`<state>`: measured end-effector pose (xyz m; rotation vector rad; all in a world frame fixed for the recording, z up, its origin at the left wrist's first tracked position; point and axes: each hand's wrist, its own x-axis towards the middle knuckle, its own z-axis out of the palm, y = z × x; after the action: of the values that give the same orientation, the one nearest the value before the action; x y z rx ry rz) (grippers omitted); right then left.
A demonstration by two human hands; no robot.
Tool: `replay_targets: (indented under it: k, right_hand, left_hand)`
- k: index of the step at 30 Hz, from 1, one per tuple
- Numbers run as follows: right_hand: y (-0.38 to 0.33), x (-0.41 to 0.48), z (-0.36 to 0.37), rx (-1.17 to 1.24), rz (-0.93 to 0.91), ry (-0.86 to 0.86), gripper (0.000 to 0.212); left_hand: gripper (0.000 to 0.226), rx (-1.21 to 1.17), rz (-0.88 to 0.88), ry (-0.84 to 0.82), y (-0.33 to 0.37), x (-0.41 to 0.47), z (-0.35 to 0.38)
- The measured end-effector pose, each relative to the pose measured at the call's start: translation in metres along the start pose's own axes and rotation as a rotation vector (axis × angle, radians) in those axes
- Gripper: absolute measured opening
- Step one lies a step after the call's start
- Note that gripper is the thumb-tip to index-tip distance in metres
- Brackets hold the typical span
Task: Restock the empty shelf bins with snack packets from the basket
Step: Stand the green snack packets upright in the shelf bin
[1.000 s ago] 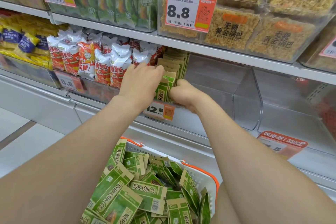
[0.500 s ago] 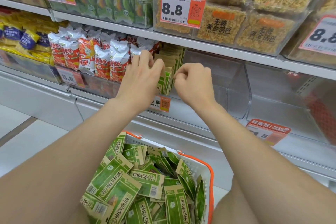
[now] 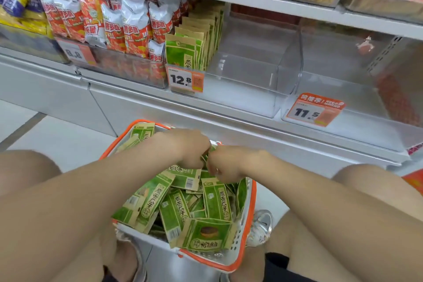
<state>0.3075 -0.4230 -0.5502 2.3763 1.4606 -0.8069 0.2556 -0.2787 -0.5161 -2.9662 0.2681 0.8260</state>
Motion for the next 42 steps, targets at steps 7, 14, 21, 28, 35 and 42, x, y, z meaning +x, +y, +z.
replay_targets:
  k: [7, 14, 21, 28, 35, 42]
  right_hand:
    - [-0.037, 0.017, 0.078, 0.056, -0.336, -0.164, 0.035]
    - [-0.026, 0.030, 0.090, 0.168, -0.251, -0.175, 0.024]
    - [0.014, 0.024, 0.008, 0.436, -0.082, 0.071, 0.017]
    - [0.032, -0.004, -0.042, 0.832, -0.014, 0.350, 0.015]
    - [0.044, -0.030, -0.068, 0.665, 0.287, 0.707, 0.027]
    - [0.043, -0.037, -0.076, 0.720, 0.145, 1.208, 0.025]
  left_hand:
    - [0.028, 0.120, 0.031, -0.145, 0.008, 0.018, 0.012]
    - [0.035, 0.089, -0.001, -0.151, 0.014, 0.017, 0.011]
    - [0.039, -0.027, -0.077, -0.103, 0.008, 0.000, -0.012]
    - [0.086, -0.330, -0.101, 0.224, -0.022, -0.003, -0.031]
    - [0.029, -0.620, -0.187, 0.382, -0.039, -0.016, -0.060]
    - [0.034, -0.842, -0.111, 0.310, -0.024, -0.015, -0.068]
